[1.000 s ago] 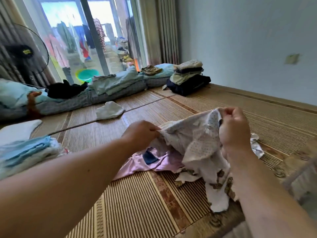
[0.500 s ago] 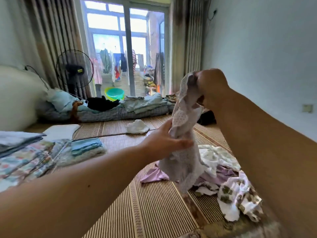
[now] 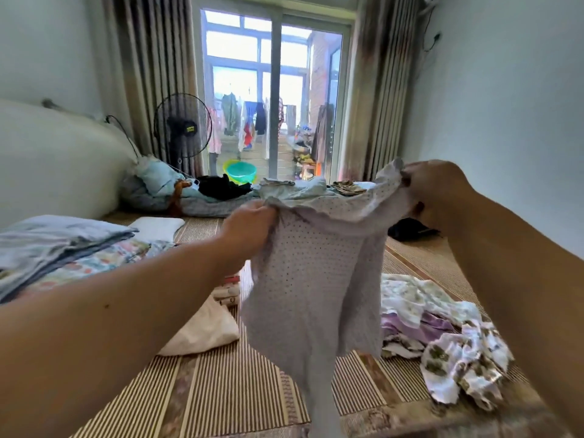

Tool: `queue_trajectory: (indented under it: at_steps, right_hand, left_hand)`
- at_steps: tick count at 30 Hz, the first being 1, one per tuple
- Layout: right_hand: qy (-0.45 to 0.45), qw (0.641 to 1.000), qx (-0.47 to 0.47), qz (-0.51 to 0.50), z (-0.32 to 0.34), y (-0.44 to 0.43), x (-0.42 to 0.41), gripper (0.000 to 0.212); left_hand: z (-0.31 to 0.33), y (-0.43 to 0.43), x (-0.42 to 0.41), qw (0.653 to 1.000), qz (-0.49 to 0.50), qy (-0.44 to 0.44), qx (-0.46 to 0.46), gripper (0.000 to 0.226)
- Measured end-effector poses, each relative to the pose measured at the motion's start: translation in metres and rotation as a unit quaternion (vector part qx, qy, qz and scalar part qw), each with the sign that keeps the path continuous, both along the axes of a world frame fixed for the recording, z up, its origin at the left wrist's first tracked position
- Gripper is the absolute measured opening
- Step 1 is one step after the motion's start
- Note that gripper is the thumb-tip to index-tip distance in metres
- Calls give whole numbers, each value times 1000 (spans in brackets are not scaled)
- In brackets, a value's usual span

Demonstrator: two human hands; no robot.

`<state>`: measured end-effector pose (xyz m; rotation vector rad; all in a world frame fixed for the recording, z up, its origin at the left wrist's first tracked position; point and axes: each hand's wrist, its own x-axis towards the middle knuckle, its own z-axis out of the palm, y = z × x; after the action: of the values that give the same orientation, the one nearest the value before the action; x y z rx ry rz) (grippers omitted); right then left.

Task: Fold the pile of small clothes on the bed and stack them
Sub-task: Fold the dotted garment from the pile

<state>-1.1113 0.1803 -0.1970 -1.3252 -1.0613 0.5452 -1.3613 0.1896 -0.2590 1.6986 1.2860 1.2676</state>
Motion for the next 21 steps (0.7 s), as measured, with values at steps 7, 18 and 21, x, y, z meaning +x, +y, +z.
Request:
queue_trajectory:
  at_steps: [7, 18, 21]
  right_hand:
    - [31, 983, -83, 160, -48, -25, -19, 17]
    - [-94, 975, -47, 193, -88, -44, -101, 9]
    - [10, 978, -42, 206, -72, -43, -91, 11]
  left_hand:
    - [15, -16, -9, 996, -23, -28, -77, 13]
    - [15, -39, 27, 997, -81, -14, -14, 10]
    - [-11, -39, 5, 991, -43, 53, 115, 54]
